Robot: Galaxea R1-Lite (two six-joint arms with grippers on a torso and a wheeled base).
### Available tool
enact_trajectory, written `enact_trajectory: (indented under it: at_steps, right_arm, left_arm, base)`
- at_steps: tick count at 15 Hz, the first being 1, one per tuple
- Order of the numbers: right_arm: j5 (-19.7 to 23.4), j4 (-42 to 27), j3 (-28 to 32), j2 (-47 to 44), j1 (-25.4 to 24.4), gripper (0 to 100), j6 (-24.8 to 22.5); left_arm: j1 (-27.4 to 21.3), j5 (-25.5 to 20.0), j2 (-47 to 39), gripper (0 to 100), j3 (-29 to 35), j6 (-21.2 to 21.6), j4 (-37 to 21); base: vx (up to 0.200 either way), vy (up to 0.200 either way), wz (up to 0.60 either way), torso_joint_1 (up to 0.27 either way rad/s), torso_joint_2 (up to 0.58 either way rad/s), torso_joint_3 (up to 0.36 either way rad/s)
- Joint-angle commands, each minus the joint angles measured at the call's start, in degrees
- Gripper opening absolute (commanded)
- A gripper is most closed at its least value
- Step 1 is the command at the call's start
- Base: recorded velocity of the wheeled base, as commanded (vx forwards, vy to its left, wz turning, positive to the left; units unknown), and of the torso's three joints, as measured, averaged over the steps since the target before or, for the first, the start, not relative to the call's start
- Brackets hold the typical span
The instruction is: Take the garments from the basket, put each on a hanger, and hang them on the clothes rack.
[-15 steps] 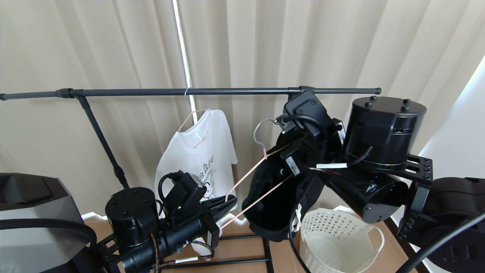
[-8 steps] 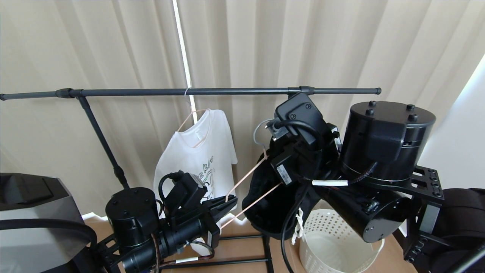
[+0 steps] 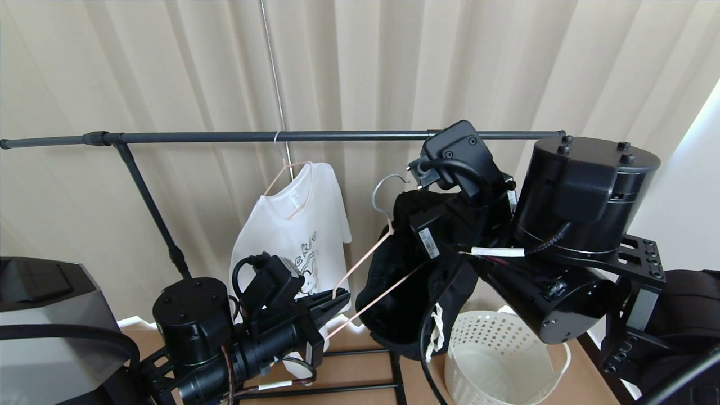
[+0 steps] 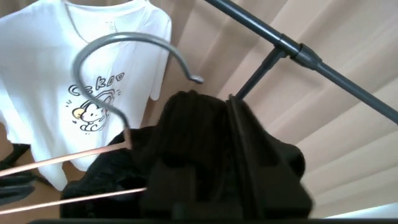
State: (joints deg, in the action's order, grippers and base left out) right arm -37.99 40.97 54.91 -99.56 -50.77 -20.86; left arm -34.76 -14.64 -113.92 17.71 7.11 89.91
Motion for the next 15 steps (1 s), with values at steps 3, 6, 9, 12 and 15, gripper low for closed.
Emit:
enact_trajectory:
  at_steps: [3, 6, 9, 12, 15]
  right_arm:
    - [-0.07, 0.07, 0.46, -0.2, 1.82, 100, -0.06]
    - [0.02, 0.07, 1.43, -0.63, 3.58, 100, -0.06]
    - [0.02, 0.42, 3.1, -2.66, 3.58, 100, 0.38]
    - [-0.07, 0.25, 4.51, -4.06, 3.58, 100, 1.87]
    - [-0.07, 0.25, 4.33, -4.33, 3.4, 100, 1.87]
  left_arm:
    - [0.21, -0.04, 0.89, 0, -0.05, 0.01, 0.09]
    - [0.21, -0.04, 1.25, 0, -0.13, -0.34, 0.09]
    - [0.21, -0.04, 1.33, 0, -0.13, -0.34, 0.09]
    - [0.21, -0.12, 1.86, 0, 0.3, -0.43, 0.09]
    - [0.39, -0.12, 2.48, 0, 0.83, -0.87, 0.09]
  base:
    - [0.0, 0.0, 0.0, 0.0, 0.0, 0.0]
    - [0.0, 0.0, 0.0, 0.0, 0.0, 0.0]
    - [0.0, 0.0, 0.0, 0.0, 0.0, 0.0]
    - [0.0, 0.0, 0.0, 0.0, 0.0, 0.0]
    - [0.0, 0.0, 0.0, 0.0, 0.0, 0.0]
